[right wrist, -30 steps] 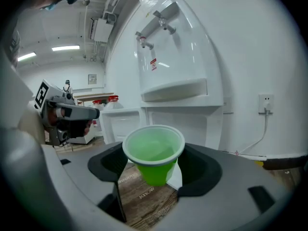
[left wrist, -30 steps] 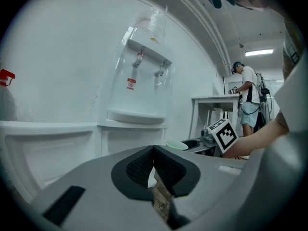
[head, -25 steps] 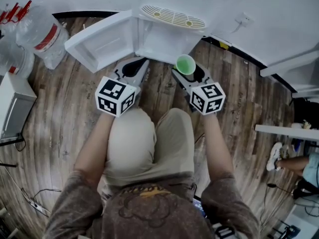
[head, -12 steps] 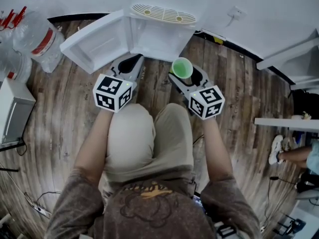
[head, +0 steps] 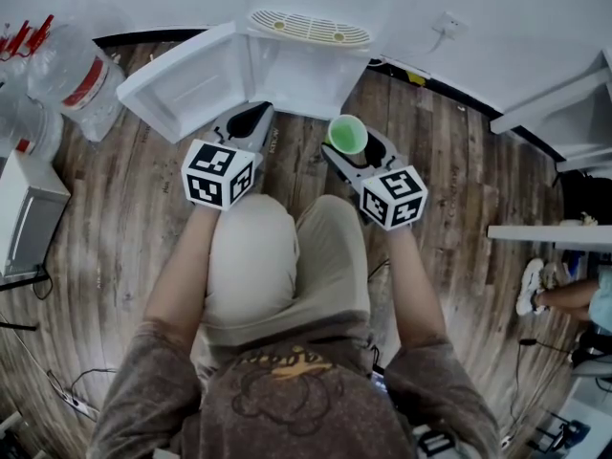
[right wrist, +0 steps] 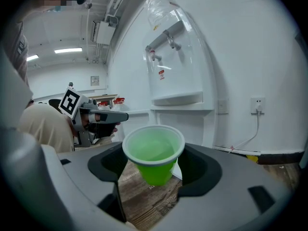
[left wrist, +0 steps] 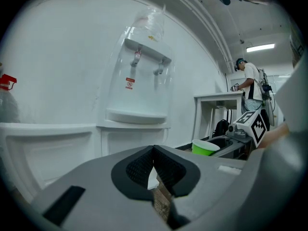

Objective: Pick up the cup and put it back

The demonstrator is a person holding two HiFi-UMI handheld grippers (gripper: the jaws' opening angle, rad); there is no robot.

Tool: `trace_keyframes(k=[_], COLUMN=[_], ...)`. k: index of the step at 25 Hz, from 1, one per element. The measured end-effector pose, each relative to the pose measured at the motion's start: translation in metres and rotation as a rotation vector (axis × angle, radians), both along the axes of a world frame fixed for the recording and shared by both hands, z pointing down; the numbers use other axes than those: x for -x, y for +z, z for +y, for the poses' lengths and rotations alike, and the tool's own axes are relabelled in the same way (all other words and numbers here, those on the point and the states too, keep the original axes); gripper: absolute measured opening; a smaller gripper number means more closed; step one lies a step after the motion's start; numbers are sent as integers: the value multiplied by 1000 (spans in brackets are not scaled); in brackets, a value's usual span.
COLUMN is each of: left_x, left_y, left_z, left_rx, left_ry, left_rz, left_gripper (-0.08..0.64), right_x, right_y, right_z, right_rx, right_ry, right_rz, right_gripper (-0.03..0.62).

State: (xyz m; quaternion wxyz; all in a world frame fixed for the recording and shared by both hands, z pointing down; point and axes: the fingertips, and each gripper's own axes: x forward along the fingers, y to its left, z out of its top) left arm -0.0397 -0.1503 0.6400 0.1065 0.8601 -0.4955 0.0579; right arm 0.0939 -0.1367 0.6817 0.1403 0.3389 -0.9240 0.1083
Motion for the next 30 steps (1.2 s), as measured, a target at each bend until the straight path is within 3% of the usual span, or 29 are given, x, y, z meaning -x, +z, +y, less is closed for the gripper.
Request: trace_keyframes(k=[23,30], left_x=[-4,1], left_y=[0,-1], left_z=[2,1], left_rx=[-4,-8], left_ry=[0,-4], left_rz=[-1,9], left_gripper=[3,3], right_x=[0,12], right_y=[-4,2], right_z=[1,-23], right_rx=[-10,-5], right_ry=[-2,-2], right_rz=[-12,-11], right_gripper=[325,325])
